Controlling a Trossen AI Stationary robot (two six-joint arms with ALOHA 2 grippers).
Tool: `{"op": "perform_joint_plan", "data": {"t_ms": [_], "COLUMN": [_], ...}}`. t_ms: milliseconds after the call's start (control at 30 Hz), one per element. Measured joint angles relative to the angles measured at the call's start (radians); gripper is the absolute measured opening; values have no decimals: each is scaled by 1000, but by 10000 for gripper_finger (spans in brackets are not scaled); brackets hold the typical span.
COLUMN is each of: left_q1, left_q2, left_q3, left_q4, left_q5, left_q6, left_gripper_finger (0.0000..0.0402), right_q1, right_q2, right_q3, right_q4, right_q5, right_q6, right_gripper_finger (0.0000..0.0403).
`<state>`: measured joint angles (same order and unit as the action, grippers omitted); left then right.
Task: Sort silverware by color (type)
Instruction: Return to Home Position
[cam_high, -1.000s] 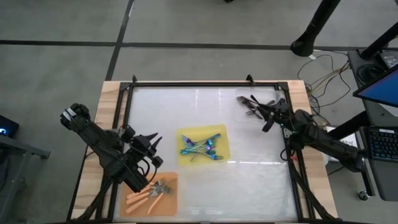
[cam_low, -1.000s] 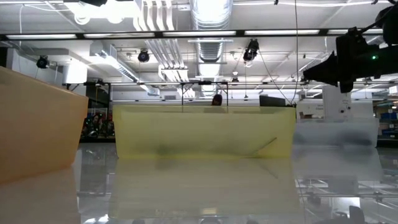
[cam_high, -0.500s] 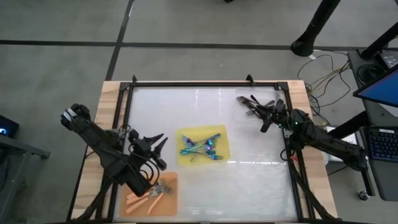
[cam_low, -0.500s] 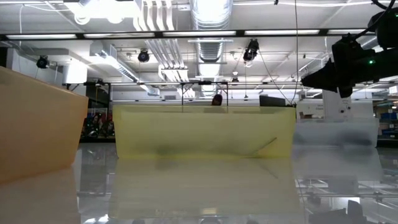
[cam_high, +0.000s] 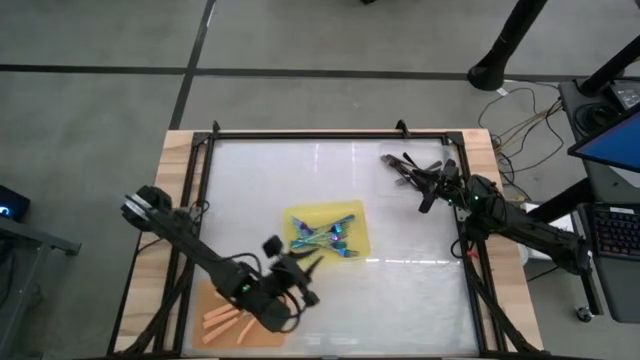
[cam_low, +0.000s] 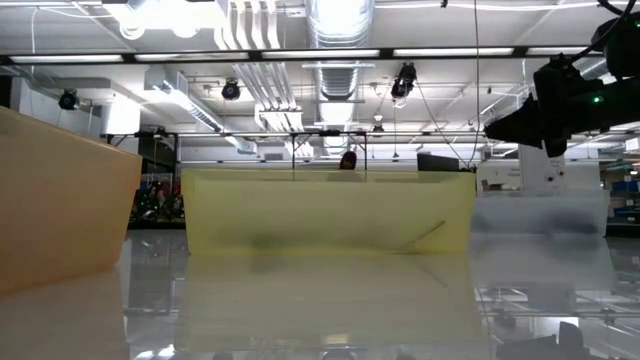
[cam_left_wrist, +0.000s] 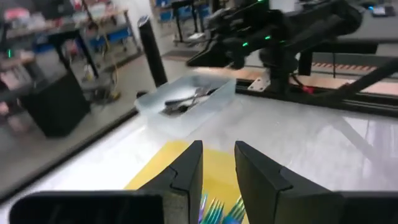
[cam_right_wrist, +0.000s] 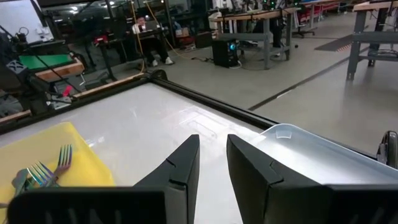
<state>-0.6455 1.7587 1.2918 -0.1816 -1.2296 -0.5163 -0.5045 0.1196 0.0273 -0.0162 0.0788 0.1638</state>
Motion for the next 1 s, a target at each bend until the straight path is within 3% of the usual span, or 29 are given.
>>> {"op": "perform_joint_plan", "data": {"t_ms": [167,400,567,733,833,933,1000], "left_q1": [9,33,32,64,96,113,119], "left_q2": [93,220,334,461,509,516,506], "left_q3": [81,293,496,772,864,866,849], "left_q4": [142,131,103,100,70,-135,-407], "left_q5": [-22,-247,-266,-336,-342,-342,-341], "left_q6": [255,199,201,386,491,388,103], "left_gripper_finger": [75,75,75,75,75,75,75], "right_q1": [0,0,0,0,0,0,0], "right_q2": [0,0,0,0,0,0,0], "right_q3": [0,0,0,0,0,0,0], "right_q4": [0,0,0,-1,-1,-1,-1], "right_q5": [0,0,0,0,0,0,0], "right_q6": [0,0,0,0,0,0,0], "right_gripper_finger": [73,73,73,73,73,73,73]}}
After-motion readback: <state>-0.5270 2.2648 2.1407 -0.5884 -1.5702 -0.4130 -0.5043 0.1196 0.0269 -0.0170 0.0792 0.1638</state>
